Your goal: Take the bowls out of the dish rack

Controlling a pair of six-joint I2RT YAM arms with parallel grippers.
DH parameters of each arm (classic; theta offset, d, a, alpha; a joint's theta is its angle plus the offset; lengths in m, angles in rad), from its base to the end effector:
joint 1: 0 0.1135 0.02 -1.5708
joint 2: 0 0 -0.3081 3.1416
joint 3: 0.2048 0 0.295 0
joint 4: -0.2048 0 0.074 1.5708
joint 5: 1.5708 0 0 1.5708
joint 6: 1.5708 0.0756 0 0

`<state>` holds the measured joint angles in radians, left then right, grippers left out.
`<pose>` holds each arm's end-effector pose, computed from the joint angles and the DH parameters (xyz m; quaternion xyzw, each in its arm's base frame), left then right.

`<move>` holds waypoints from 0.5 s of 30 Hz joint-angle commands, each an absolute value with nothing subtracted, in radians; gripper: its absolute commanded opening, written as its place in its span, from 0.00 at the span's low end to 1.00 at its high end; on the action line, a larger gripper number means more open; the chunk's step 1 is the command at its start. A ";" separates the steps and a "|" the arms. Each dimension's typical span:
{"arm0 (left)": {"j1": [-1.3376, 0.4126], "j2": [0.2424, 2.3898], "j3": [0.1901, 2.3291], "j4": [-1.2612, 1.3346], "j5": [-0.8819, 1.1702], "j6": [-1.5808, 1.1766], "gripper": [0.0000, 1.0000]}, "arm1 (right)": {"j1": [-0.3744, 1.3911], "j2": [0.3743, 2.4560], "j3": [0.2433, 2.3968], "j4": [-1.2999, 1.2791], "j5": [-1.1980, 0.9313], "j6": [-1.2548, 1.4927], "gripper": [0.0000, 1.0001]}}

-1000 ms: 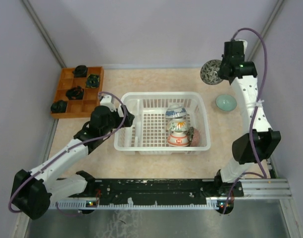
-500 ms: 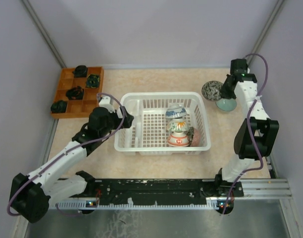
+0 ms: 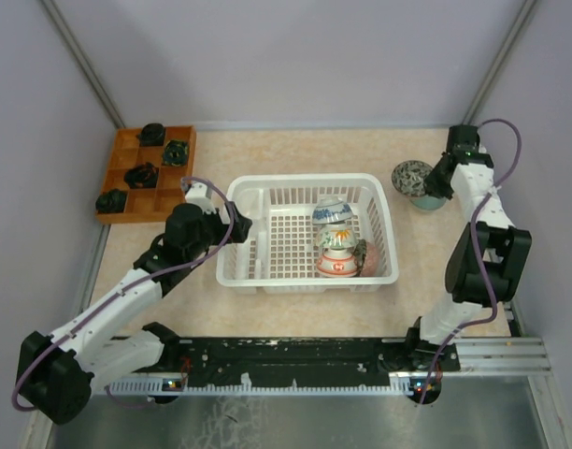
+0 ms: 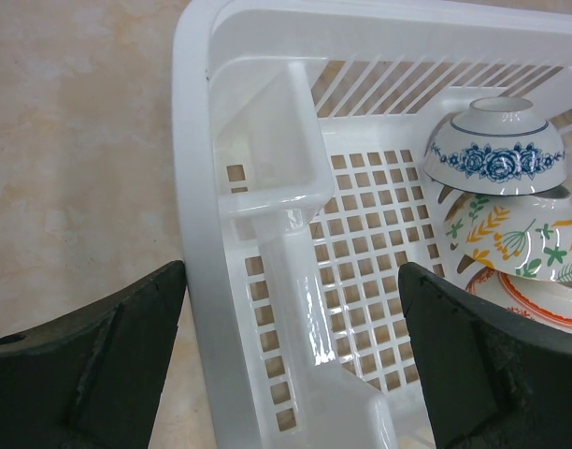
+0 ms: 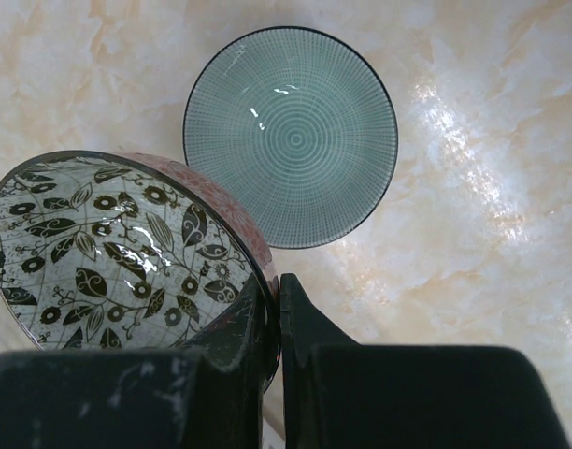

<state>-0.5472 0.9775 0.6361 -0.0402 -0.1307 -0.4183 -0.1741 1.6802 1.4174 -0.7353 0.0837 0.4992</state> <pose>0.2427 -0.1364 0.2733 0.0167 0.8272 -0.2116 0.5202 0.4215 -0.0806 0.2771 0.3278 0.9007 0.0061 0.2850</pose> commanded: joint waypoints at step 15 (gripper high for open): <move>-0.551 0.942 0.635 0.030 -0.084 -0.417 0.99 | -0.297 1.640 1.347 -0.596 0.037 0.511 0.00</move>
